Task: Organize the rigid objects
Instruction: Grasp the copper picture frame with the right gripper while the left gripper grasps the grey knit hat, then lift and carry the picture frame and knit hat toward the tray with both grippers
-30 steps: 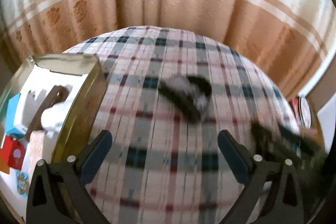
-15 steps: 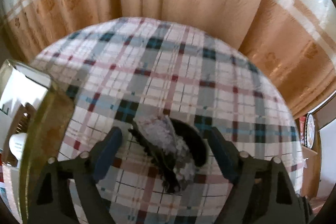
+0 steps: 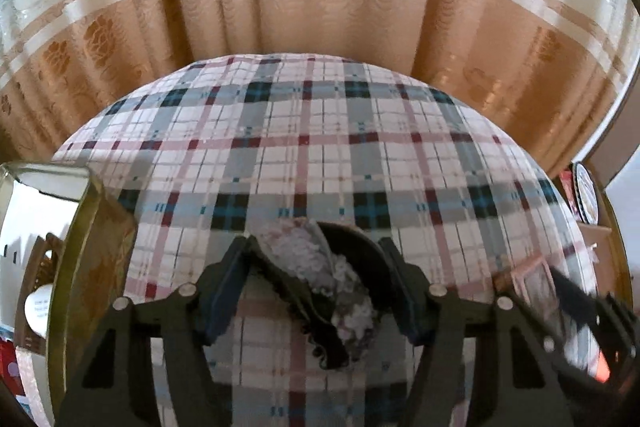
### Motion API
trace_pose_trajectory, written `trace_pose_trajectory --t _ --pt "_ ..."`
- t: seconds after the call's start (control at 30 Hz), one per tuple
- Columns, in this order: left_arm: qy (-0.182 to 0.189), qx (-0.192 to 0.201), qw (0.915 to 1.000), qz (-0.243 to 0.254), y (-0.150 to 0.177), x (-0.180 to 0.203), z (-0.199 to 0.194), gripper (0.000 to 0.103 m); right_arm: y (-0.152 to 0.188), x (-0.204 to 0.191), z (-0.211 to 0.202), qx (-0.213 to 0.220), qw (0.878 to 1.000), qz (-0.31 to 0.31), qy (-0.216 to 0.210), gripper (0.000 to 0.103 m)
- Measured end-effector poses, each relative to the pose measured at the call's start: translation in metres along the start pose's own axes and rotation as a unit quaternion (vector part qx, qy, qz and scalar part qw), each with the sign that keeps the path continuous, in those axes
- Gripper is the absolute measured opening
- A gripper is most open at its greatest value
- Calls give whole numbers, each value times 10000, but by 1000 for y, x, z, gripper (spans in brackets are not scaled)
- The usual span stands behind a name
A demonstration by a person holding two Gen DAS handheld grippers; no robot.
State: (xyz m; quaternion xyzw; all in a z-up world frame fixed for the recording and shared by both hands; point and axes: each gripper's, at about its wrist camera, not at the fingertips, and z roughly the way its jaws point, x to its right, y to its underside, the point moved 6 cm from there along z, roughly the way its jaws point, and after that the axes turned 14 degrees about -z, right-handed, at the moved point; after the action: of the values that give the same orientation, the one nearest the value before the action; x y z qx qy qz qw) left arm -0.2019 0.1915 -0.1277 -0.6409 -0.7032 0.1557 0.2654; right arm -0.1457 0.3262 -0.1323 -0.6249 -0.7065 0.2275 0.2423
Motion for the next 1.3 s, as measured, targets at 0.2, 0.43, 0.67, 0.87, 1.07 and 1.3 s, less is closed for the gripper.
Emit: trace_pose_trajectory --t 0.2,0.43,0.67,0.87,1.07,1.3 --pt "115 -146 9994 301 27 -1 -19 63 0 -1 0 -28 10000 -49 52 51" --pt "185 -73 9984 520 60 -8 -44 64 -1 -4 2 -125 9994 -210 226 51" --pt "264 -81 9979 588 79 -19 -57 64 4 -6 -1 -257 9977 60 617 51" --pt "314 -116 9977 582 90 -31 -67 64 15 -18 -13 -260 9938 456 976 51" --pt "324 -114 9974 627 98 -40 -73 64 21 -31 -21 -272 9923 603 1050 51" --pt "366 -116 9971 663 105 -46 -79 64 32 -45 -30 -315 9926 672 965 51"
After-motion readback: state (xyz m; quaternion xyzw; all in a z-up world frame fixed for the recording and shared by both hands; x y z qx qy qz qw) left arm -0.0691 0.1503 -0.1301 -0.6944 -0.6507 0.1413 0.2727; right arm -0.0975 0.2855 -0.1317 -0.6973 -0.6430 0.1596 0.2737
